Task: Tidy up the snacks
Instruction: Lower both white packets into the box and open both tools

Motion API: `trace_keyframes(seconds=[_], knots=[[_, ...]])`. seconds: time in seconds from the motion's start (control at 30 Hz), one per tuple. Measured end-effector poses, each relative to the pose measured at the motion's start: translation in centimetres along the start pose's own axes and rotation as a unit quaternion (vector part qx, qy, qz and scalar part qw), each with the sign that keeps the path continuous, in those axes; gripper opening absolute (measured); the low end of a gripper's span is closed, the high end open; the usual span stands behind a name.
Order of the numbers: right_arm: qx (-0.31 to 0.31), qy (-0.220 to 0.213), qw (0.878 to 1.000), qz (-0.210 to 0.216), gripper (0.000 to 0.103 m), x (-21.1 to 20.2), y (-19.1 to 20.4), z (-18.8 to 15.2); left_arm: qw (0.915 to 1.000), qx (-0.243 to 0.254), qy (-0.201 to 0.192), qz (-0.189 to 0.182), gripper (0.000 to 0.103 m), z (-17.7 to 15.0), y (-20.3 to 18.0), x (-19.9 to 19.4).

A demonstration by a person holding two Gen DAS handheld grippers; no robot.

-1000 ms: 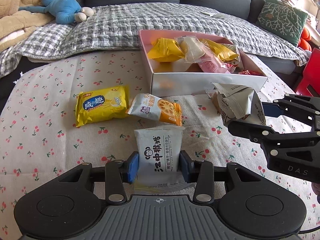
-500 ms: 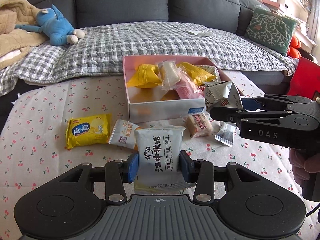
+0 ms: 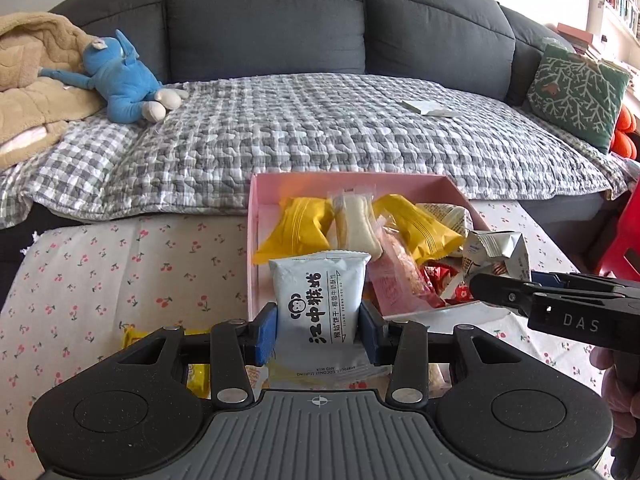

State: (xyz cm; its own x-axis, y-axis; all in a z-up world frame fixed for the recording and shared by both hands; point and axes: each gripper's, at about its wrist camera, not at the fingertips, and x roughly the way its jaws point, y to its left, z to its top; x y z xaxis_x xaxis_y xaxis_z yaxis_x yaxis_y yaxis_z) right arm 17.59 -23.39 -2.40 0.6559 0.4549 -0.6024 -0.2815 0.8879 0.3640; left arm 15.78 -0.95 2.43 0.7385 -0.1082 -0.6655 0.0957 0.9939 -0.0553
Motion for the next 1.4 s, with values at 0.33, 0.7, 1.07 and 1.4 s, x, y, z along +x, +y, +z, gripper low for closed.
trace_keyframes(seconds=[0.33,0.7,1.07,1.4], knots=[[0.001,-0.012,1.000,-0.009,0.037,1.0,-1.3,1.2,0.9995,-0.009,0.005,0.031,0.041,1.4,-0.8,4.2],[0.018,-0.022,1.000,-0.012,0.035,1.1,-2.7,1.5,0.9986,-0.009,-0.006,0.051,0.041,1.8,-1.1,6.4],[0.036,-0.018,0.999,0.006,0.063,0.6,-2.6,1.9,0.9987,0.011,-0.026,0.041,0.059,1.6,-1.0,5.5],[0.031,-0.020,0.999,0.017,0.082,-0.4,-1.7,1.9,0.9991,0.002,-0.027,0.031,0.076,0.9,0.0,3.3]])
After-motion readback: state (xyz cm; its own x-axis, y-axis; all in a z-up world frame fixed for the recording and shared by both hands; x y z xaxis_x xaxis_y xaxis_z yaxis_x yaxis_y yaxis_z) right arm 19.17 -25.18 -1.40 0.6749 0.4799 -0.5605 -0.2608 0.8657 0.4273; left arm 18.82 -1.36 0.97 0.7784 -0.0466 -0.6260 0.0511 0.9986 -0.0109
